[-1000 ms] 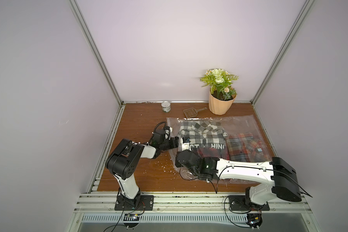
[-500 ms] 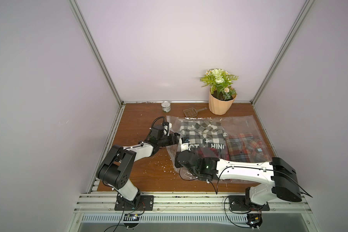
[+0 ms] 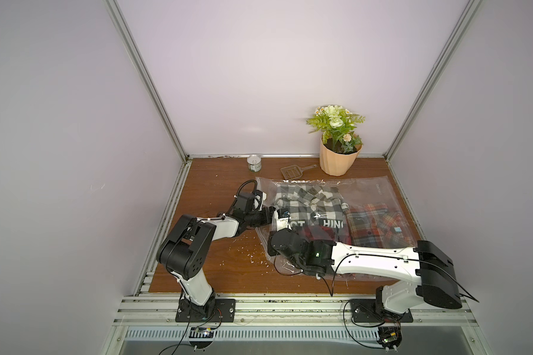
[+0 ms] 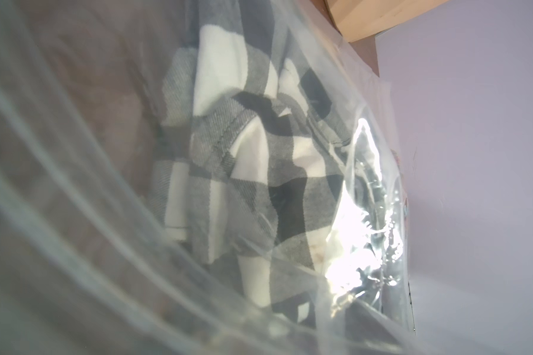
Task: Take the shirt out of the vacuum bag
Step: Take out the shirt from the vacuum bag.
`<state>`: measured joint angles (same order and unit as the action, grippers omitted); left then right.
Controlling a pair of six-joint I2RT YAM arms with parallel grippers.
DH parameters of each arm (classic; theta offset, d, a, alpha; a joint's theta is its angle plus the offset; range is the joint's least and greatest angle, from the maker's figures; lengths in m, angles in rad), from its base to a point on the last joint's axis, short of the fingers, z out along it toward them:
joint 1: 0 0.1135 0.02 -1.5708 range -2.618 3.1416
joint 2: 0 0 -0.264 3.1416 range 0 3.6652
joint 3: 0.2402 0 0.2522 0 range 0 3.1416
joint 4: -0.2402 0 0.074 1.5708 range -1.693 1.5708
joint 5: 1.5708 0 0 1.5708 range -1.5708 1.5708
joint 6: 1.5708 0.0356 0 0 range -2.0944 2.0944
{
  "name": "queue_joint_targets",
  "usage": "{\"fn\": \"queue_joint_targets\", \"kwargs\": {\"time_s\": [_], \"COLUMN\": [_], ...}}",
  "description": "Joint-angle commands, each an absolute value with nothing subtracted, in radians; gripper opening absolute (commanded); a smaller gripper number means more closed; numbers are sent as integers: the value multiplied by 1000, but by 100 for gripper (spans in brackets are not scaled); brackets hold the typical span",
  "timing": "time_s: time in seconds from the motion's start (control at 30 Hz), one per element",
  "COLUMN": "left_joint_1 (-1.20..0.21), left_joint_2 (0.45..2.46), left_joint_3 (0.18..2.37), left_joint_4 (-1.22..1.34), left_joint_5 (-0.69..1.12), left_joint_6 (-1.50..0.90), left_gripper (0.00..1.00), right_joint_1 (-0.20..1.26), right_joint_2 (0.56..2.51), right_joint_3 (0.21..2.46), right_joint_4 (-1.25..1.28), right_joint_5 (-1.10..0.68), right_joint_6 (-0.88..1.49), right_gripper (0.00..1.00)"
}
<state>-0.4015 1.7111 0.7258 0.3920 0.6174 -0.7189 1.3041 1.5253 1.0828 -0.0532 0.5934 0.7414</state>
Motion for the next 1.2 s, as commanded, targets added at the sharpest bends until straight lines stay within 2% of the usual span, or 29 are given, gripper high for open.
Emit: {"fn": "queue_joint_targets", "kwargs": {"time_s": [0.0,0.1,0.47,0.7,0.9,1.07,1.17], "left_joint_1": [-419,-429,-448,-464,-468,-468,-468], "left_joint_2": [1696,1694,1806,1869,1924,1946,1961], "left_joint_3": [693,677,652,716,717,719,726], "left_joint_4": [406,439,685,611,719,762,769], "left_joint_5": [575,557,589,577,601,622,638], "left_joint_6": [-702,-708,-830,-799,-841,-852,-852], "left_gripper": [94,97,97,96,95,91,78], "right_joint_1": [1312,1312,1315,1315,1315,1315,1315], "right_joint_2": [1503,1506,1517,1529,1532,1531,1532], "right_joint_3": [1126,1120,1122,1131,1126,1124,1123], "right_joint_4": [1,20,48,59,86,87,94], "right_joint_5": [572,573,557,542,530,532,530], "right_joint_6": [727,726,714,708,698,696,694], "right_gripper": [0,0,0,0,0,0,0]}}
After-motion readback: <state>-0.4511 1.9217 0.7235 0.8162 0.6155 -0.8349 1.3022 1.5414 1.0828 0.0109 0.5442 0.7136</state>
